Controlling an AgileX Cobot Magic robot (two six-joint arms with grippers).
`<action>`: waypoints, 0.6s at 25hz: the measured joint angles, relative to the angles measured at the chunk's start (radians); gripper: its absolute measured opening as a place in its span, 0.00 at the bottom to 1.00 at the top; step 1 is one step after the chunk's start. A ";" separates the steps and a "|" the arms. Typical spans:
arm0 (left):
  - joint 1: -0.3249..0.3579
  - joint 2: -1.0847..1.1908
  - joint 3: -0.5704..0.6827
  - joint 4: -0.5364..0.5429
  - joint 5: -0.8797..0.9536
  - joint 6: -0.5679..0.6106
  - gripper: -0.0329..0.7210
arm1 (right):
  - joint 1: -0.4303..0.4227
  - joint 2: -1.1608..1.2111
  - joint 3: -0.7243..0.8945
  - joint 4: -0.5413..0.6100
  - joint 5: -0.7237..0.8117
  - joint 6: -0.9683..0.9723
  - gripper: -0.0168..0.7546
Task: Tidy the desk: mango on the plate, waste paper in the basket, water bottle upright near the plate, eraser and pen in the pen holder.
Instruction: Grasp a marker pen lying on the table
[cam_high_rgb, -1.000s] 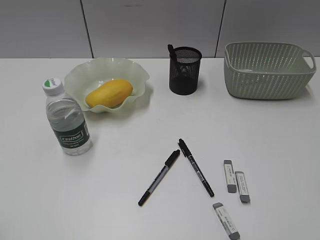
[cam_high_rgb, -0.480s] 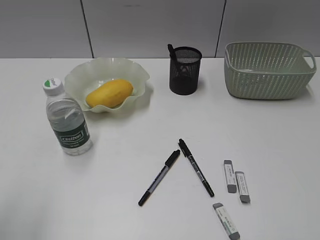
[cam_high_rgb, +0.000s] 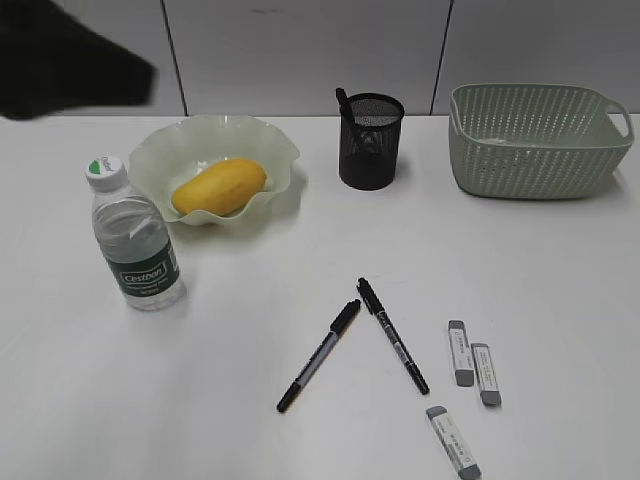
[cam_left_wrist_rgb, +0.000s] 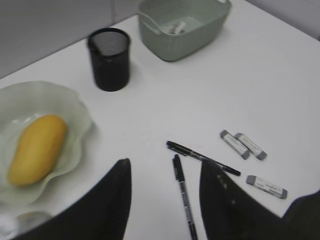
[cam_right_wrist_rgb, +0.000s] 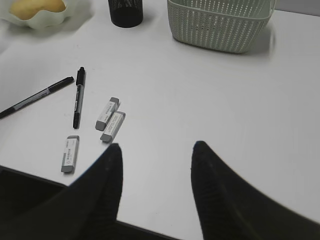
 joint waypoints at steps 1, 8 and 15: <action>-0.078 0.056 -0.014 0.063 -0.023 -0.057 0.49 | 0.000 0.000 0.000 0.000 0.000 0.000 0.50; -0.266 0.531 -0.194 0.336 0.053 -0.374 0.58 | 0.000 -0.001 0.000 0.000 0.000 0.001 0.50; -0.267 0.888 -0.397 0.354 0.169 -0.397 0.64 | 0.000 -0.001 0.000 -0.001 0.000 0.001 0.50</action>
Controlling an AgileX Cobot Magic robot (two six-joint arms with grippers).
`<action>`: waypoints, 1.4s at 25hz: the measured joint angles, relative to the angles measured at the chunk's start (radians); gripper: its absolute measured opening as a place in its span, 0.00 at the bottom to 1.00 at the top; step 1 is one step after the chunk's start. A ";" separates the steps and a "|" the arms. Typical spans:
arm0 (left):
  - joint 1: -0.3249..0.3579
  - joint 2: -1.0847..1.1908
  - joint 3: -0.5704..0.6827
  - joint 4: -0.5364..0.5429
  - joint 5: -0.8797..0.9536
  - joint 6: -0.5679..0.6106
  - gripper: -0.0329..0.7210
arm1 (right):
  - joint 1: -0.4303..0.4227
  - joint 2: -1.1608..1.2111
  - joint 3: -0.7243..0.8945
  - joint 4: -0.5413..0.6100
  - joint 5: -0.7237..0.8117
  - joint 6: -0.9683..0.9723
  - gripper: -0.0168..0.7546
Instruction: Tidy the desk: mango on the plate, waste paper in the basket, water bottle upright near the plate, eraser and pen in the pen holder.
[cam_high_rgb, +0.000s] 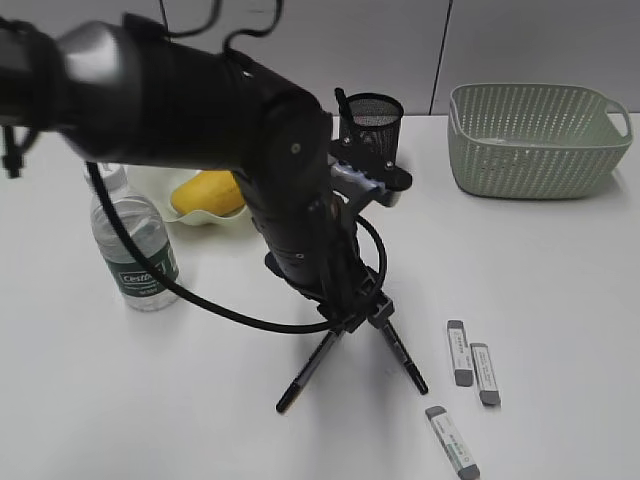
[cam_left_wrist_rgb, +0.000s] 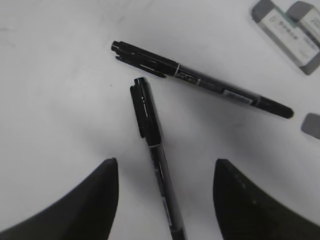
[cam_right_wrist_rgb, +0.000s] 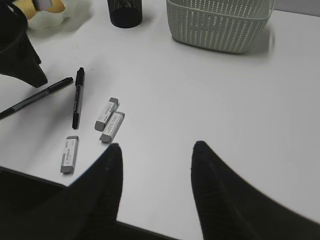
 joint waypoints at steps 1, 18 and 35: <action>0.000 0.035 -0.025 0.012 0.011 -0.005 0.64 | 0.000 0.000 0.000 0.000 0.000 0.000 0.50; 0.000 0.202 -0.142 0.089 0.028 -0.027 0.18 | 0.000 0.000 0.000 0.000 -0.001 0.001 0.50; 0.202 0.001 -0.003 0.138 -1.548 -0.014 0.18 | 0.000 0.000 0.000 0.000 -0.001 0.001 0.50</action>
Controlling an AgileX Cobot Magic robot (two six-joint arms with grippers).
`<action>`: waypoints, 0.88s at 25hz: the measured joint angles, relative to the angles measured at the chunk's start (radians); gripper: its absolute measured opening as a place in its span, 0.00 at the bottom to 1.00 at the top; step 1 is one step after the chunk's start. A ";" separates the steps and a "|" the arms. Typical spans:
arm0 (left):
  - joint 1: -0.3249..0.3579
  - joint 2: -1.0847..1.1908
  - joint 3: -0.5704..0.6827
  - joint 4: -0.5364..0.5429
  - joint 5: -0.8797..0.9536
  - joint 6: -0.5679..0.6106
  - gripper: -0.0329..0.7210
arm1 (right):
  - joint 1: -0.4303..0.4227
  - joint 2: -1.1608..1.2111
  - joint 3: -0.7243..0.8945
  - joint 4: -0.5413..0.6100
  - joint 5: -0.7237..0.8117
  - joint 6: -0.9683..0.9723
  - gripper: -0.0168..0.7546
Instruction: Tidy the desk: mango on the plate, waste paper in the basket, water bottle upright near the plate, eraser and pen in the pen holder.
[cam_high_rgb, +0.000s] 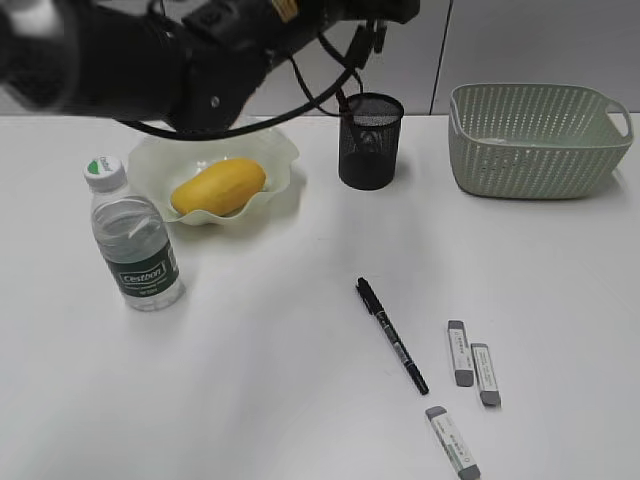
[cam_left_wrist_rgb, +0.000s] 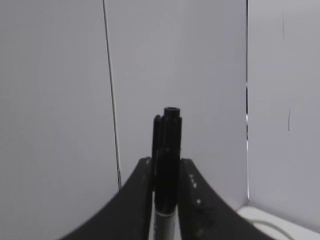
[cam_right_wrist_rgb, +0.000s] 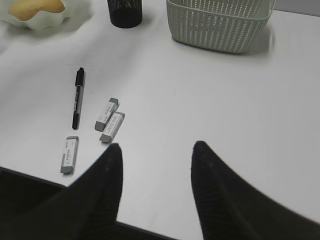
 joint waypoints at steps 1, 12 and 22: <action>0.010 0.041 -0.012 0.001 -0.048 0.000 0.18 | 0.000 0.000 0.000 0.000 0.000 0.000 0.50; 0.041 0.290 -0.247 -0.007 -0.104 0.001 0.18 | 0.000 0.000 0.000 0.000 0.000 0.000 0.50; 0.076 0.360 -0.262 -0.028 -0.026 0.001 0.22 | 0.000 -0.001 0.000 0.000 0.000 0.000 0.50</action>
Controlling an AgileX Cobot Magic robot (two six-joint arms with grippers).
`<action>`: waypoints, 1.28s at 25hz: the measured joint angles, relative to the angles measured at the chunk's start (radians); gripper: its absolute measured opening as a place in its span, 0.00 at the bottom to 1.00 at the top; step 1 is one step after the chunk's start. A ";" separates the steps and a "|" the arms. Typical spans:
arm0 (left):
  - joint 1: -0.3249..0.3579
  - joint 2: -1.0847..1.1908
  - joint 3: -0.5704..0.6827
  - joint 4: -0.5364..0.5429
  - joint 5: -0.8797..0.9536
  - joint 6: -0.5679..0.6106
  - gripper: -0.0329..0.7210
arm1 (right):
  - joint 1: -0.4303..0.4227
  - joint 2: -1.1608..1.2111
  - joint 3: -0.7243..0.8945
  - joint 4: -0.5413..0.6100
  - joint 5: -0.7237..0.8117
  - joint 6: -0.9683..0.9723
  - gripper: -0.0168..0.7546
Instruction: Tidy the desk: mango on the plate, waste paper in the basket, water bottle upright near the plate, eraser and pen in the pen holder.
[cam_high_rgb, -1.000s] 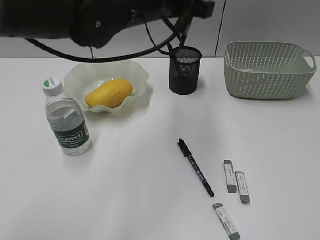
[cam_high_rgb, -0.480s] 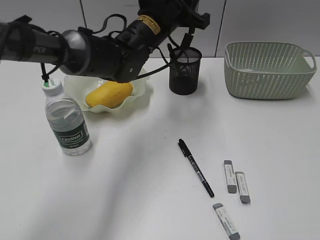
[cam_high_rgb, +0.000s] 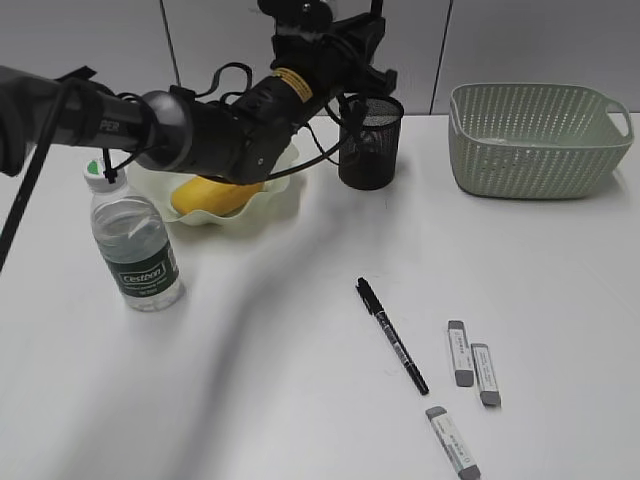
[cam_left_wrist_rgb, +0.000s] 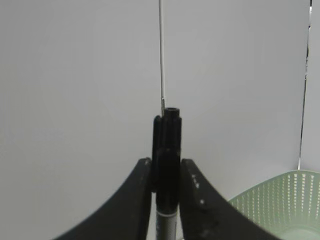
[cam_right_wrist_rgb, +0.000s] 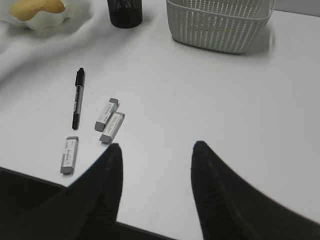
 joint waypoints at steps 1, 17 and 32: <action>0.000 0.000 0.000 0.000 0.001 0.000 0.25 | 0.000 0.000 0.000 0.000 0.000 0.000 0.50; -0.013 -0.254 0.009 -0.002 0.611 -0.099 0.45 | 0.000 0.000 0.000 0.000 0.000 0.000 0.50; -0.012 -1.242 0.728 0.054 1.571 -0.049 0.42 | 0.000 0.000 0.000 0.000 0.000 0.000 0.50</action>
